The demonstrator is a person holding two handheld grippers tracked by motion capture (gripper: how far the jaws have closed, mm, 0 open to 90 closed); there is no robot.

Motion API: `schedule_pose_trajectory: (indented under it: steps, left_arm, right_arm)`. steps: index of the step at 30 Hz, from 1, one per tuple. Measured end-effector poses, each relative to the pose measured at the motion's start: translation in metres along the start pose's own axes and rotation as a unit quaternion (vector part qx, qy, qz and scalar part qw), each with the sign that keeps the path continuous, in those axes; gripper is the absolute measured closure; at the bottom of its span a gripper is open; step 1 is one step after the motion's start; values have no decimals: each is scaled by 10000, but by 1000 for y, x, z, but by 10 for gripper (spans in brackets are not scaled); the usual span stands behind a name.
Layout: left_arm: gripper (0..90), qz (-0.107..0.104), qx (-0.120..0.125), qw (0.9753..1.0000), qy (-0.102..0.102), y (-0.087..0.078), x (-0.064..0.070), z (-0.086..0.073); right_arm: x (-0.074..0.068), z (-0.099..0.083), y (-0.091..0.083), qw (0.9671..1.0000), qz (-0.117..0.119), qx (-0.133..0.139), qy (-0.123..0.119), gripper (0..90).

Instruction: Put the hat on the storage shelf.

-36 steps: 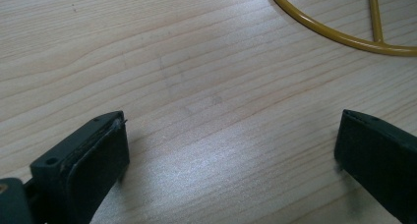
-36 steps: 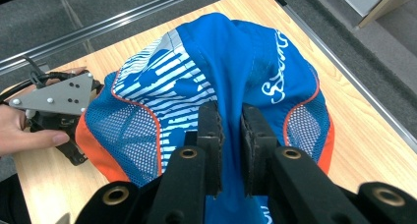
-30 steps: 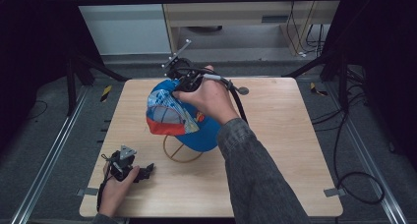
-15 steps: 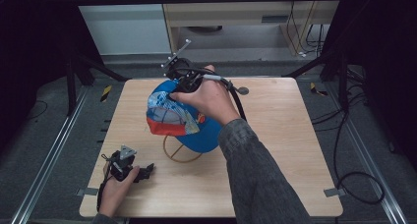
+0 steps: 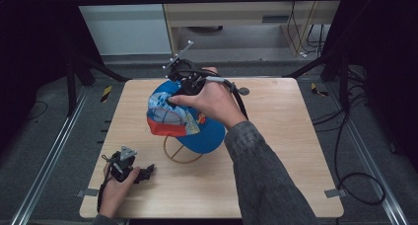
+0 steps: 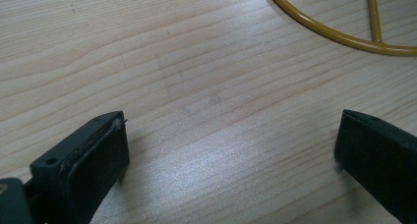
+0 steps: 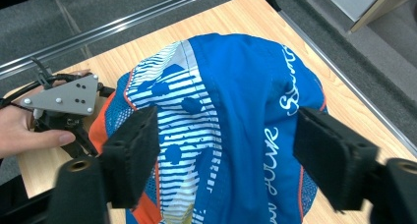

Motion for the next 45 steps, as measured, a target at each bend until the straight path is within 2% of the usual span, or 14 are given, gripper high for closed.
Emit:
schedule_pose_trajectory:
  steps: [6, 11, 14, 23, 33, 39, 45]
  left_arm:
    - [0, -3, -12, 10000, 13, 0, 0, 0]
    - [0, -4, -1, 10000, -8, 0, 0, 0]
    - [0, -2, -10, 10000, 9, 0, 0, 0]
    - [0, -2, -9, 10000, 8, 0, 0, 0]
    - [0, -1, -1, 10000, -4, 0, 0, 0]
    - [0, -2, -10, 10000, 5, 0, 0, 0]
    - [0, -4, -1, 10000, -11, 0, 0, 0]
  right_arm:
    - [2, -5, -9, 9997, -117, 214, 45, 136]
    - [6, -11, -20, 9989, -167, 421, 135, 78]
    - [9, -16, -25, 9987, -176, 456, 106, 61]
    - [16, -31, -35, 9983, -138, 550, 119, 54]
    - [16, -34, -35, 9982, -85, 596, 75, 48]
    - [14, -37, -35, 9985, -128, 531, -71, 50]
    - [16, -43, -39, 9981, -157, 592, -10, 62]
Point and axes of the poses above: each handheld gripper's, and its own axes: y roughly forward along the jaws, z roughly out of its top, x roughly to its right, the point moved 5 cm from there along y, roughly forward along the jaws
